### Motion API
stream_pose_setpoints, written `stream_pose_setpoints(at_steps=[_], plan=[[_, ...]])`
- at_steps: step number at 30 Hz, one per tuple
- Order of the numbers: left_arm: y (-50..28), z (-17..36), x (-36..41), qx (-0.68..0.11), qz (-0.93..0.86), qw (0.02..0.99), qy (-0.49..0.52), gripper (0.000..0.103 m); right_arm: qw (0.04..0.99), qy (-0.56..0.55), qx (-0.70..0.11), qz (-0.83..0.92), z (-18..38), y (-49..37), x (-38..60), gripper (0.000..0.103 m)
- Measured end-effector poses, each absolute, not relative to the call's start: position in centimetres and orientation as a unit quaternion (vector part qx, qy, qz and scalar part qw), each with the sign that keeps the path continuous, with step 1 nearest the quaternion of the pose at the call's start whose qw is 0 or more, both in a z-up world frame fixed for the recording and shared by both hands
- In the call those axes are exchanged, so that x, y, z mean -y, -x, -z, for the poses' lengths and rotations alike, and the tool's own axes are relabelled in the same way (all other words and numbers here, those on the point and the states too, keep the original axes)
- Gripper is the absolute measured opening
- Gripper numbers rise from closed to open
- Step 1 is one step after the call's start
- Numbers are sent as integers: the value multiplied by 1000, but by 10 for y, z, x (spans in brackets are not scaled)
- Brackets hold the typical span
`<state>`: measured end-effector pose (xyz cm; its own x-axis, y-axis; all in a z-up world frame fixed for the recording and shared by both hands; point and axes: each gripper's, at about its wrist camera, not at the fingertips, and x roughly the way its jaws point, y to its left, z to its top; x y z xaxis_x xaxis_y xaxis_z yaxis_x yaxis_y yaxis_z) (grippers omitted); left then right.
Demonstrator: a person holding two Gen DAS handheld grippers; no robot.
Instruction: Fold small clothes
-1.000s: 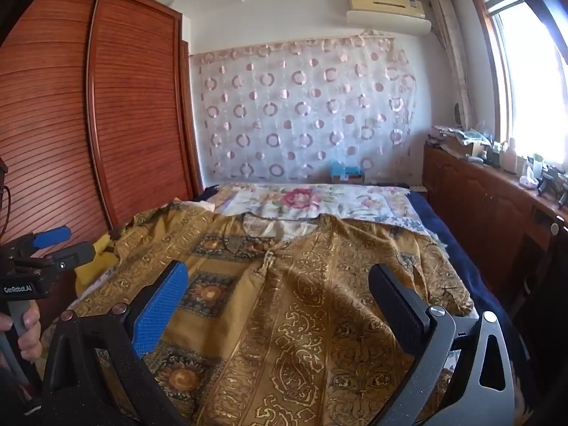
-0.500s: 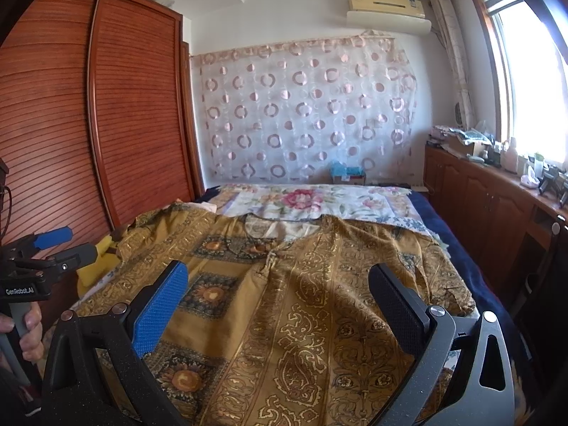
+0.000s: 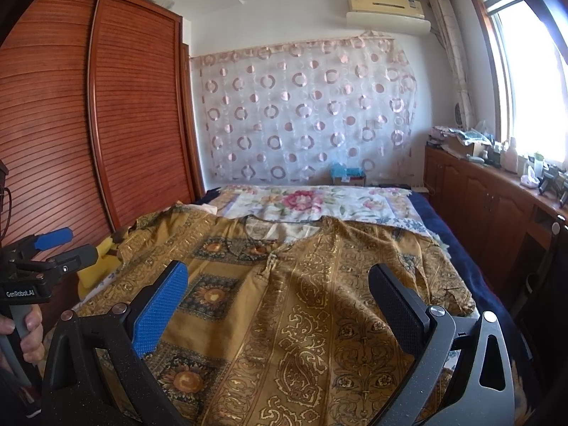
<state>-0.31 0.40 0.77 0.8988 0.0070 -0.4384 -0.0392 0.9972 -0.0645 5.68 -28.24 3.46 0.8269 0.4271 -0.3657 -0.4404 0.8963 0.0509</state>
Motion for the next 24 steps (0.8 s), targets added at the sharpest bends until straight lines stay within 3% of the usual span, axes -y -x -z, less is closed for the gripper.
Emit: stream_pose_setpoints(at_steps=[24], plan=[[4, -8, -3, -223, -12, 974, 34, 103, 956, 16, -185, -229, -34, -55, 283, 103]])
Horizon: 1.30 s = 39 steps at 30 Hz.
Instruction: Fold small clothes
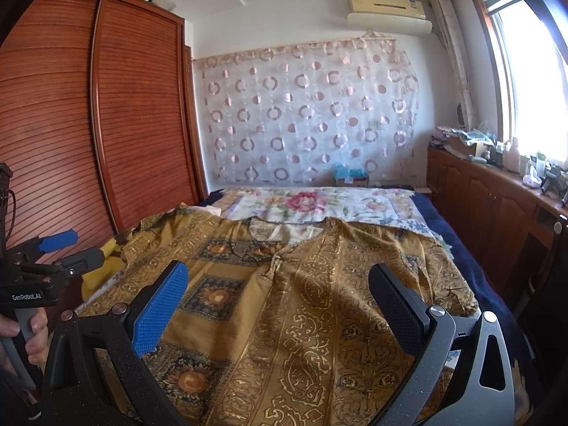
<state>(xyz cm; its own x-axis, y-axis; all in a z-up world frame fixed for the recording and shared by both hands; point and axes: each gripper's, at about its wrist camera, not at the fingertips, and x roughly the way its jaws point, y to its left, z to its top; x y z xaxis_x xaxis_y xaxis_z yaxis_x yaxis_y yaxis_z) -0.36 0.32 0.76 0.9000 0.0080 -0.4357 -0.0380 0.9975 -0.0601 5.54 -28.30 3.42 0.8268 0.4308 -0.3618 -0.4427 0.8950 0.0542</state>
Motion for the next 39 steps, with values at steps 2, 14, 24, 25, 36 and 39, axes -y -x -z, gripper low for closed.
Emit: stream_pose_setpoints(at_steps=[2, 14, 24, 25, 36, 39], plan=[[4, -8, -3, -223, -12, 974, 34, 103, 956, 16, -186, -228, -34, -55, 283, 103], [4, -8, -3, -223, -11, 974, 33, 103, 955, 15, -185, -230, -32, -55, 285, 103], [-3, -7, -13, -237, -14, 971, 29, 103, 950, 35, -195, -243, -29, -77, 246, 103], [-6, -4, -16, -239, -15, 970, 27, 103, 949, 42, -193, -245, -28, -81, 240, 103], [-40, 32, -66, -265, -47, 963, 21, 103, 923, 76, -223, -303, 6, -142, 188, 103], [-47, 38, -79, -274, -55, 960, 17, 103, 916, 85, -226, -320, 12, -149, 172, 103]])
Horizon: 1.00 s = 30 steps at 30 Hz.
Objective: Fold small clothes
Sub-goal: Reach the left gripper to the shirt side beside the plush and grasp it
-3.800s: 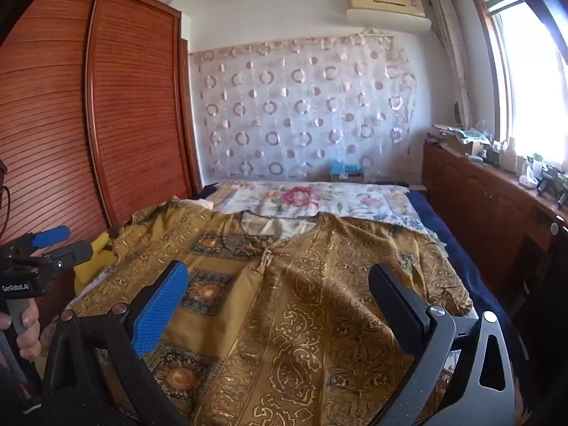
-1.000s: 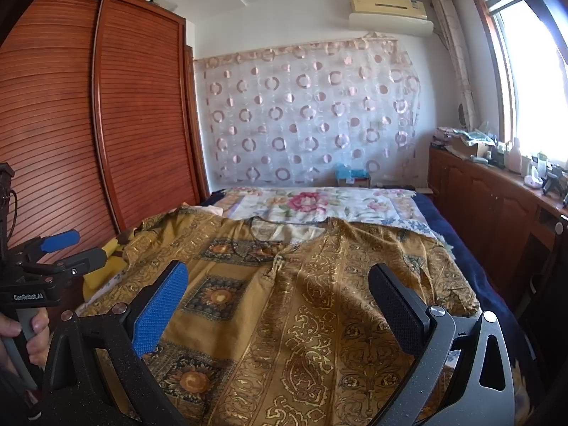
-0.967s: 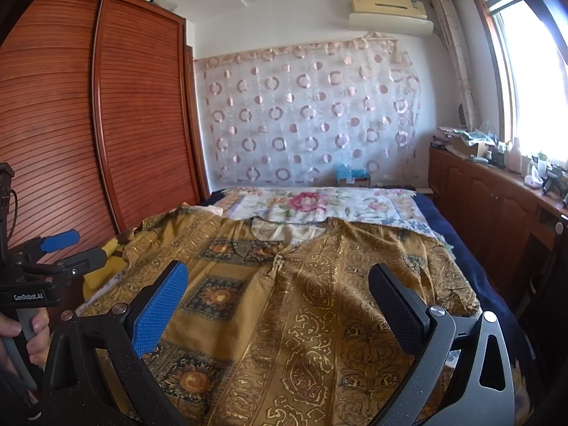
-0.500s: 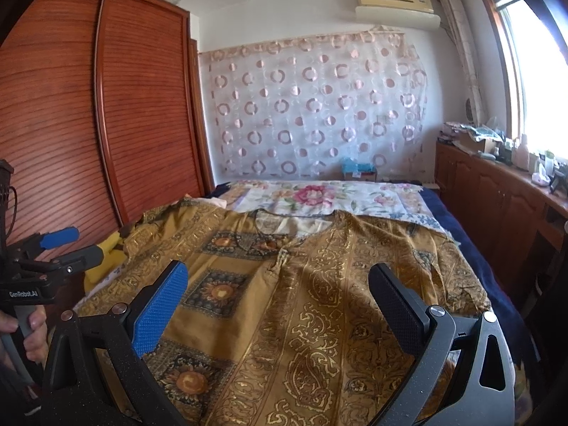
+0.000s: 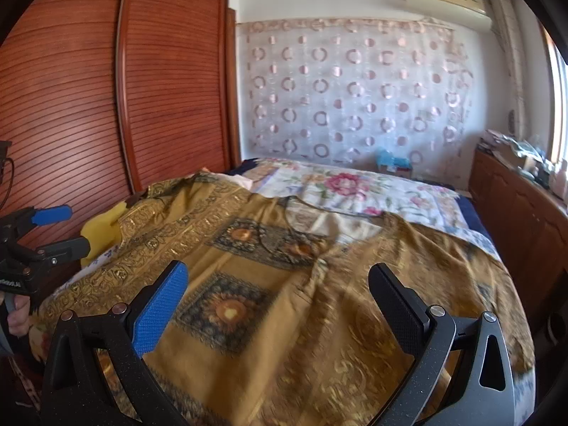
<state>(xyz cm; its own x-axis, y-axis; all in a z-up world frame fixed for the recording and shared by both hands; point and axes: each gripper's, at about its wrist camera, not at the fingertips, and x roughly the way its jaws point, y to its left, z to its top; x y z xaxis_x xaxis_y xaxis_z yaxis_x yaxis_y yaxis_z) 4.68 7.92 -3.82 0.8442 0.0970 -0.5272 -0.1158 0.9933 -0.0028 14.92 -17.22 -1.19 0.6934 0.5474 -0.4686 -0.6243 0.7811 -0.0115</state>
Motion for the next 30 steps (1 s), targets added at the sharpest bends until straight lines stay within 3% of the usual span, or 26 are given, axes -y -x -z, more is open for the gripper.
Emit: stream_pose_setpoints(at_steps=[24, 26, 28, 30], plan=[[-141, 54, -207, -354, -57, 932, 45, 103, 855, 128, -322, -385, 54, -163, 112, 97], [-149, 54, -208, -353, -41, 933, 54, 95, 856, 126, -320, -385, 51, -162, 115, 97], [-157, 56, -211, -362, -38, 929, 70, 63, 858, 124, -318, -385, 48, -160, 116, 97], [-164, 58, -212, -368, -40, 926, 73, 47, 858, 120, -316, -387, 44, -156, 120, 97]])
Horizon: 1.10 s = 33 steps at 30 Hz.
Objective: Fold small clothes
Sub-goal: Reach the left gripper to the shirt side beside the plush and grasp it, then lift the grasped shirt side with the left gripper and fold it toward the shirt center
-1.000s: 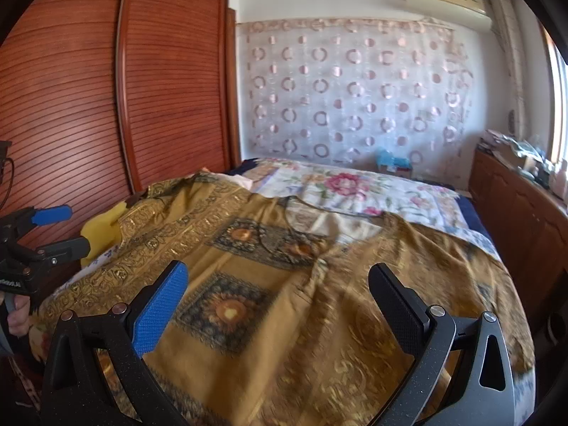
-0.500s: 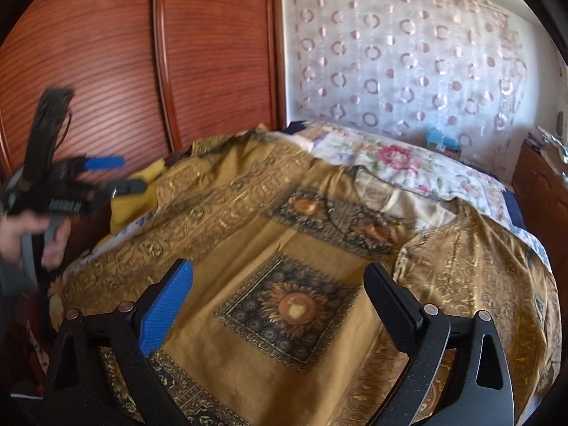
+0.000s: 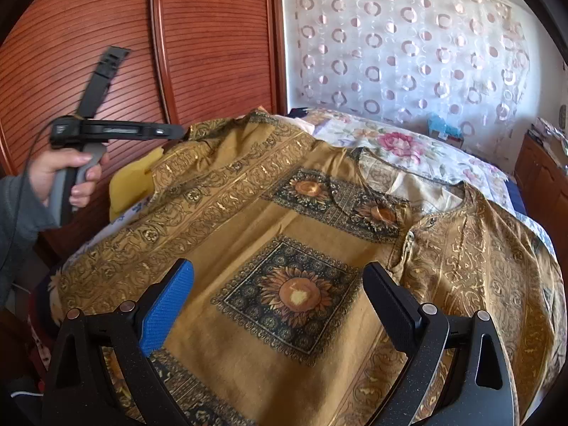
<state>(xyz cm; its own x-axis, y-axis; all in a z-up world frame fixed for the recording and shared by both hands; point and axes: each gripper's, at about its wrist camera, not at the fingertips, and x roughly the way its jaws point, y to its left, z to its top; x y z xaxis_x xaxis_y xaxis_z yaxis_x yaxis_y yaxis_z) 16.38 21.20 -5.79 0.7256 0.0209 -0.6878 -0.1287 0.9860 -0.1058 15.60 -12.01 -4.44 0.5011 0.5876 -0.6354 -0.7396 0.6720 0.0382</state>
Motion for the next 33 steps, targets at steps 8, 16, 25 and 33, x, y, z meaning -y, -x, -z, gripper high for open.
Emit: stream_pose_setpoints(at_steps=[8, 16, 25, 33], plan=[[-193, 68, -218, -385, -105, 917, -1, 44, 862, 107, -311, -386, 37, -153, 126, 97], [-196, 64, -216, -387, -83, 918, -21, 1, 862, 117, -309, -385, 44, -149, 122, 97], [-189, -4, -159, -351, 12, 936, -23, 1, 868, 101, -309, -377, 40, -154, 134, 97], [-212, -29, -79, -377, 86, 921, -43, 1, 875, 92, -300, -369, 33, -153, 145, 97]])
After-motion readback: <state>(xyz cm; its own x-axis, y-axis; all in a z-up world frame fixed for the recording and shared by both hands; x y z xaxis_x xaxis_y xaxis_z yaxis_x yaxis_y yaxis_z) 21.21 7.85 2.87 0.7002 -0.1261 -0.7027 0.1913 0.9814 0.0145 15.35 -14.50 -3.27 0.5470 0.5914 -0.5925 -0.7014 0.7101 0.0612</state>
